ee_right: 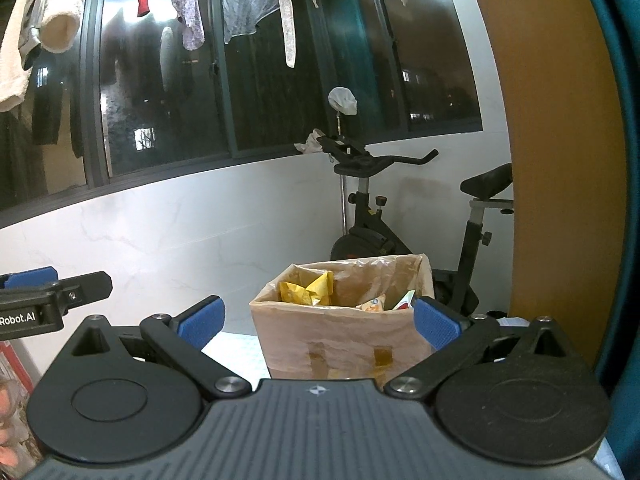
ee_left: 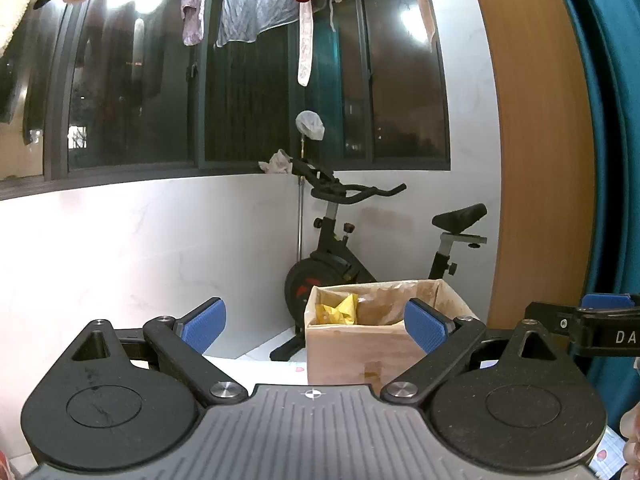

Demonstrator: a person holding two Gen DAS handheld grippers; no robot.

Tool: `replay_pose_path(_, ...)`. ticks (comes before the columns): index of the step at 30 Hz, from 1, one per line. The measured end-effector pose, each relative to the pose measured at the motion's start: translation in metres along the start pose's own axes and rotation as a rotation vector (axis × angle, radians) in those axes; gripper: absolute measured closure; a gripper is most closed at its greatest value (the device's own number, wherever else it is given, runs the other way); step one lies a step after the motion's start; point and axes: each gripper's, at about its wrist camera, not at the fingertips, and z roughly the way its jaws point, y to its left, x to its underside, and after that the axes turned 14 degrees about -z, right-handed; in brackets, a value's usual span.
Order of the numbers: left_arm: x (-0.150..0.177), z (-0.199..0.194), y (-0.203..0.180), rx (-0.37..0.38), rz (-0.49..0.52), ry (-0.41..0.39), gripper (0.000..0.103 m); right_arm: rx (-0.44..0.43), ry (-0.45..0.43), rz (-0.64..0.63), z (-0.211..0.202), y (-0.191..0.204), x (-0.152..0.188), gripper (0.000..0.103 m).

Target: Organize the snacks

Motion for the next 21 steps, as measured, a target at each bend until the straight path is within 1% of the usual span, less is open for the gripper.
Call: replay_pose_path(21, -0.0027, -0.0030, 0.0098, 0.012, -0.023, 0.014, 0.006, 0.008, 0.006, 0.005, -0.0021, -0.0003, -0.0006, 0.000)
